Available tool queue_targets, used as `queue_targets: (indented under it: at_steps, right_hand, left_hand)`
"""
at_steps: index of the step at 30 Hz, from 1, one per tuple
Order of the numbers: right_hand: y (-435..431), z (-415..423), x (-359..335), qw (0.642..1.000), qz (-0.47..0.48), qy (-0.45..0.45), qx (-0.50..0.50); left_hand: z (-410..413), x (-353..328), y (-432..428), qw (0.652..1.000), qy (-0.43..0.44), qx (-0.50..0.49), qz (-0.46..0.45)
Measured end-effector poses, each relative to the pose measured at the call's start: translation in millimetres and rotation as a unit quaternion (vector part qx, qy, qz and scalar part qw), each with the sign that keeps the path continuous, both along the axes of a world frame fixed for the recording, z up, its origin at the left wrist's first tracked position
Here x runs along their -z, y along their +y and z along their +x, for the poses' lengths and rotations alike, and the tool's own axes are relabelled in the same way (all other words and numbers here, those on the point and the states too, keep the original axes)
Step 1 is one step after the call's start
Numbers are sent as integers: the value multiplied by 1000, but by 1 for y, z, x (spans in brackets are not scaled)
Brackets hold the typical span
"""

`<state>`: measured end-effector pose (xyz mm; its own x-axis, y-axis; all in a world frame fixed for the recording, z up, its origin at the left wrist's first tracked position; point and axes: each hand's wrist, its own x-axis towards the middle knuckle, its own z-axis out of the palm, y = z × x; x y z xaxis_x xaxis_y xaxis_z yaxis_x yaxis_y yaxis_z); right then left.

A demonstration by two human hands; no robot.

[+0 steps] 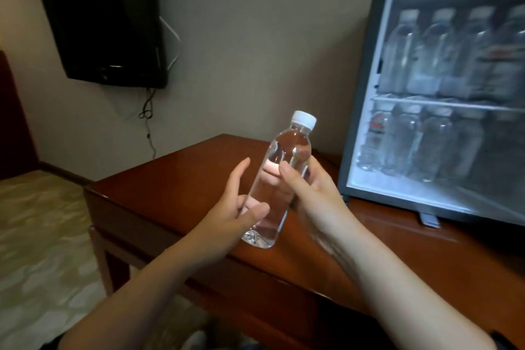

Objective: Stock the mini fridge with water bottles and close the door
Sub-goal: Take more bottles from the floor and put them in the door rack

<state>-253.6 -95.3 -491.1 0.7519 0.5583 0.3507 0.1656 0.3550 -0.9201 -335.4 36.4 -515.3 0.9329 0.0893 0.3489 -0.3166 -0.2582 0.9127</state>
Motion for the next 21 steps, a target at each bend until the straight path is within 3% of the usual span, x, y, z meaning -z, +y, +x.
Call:
queue_targets:
  at_steps: [6, 14, 21]
  right_hand:
    - [-69, 13, -29, 998, 4, 14, 59]
    - [-173, 33, -63, 963, 47, 26, 266]
    - [-258, 30, -85, 903, 22, -91, 418]
  left_hand:
    - [34, -1, -59, 995, -57, -20, 75]
    - [82, -26, -159, 978, -95, 26, 183]
    - [104, -40, -262, 973, -130, 133, 139]
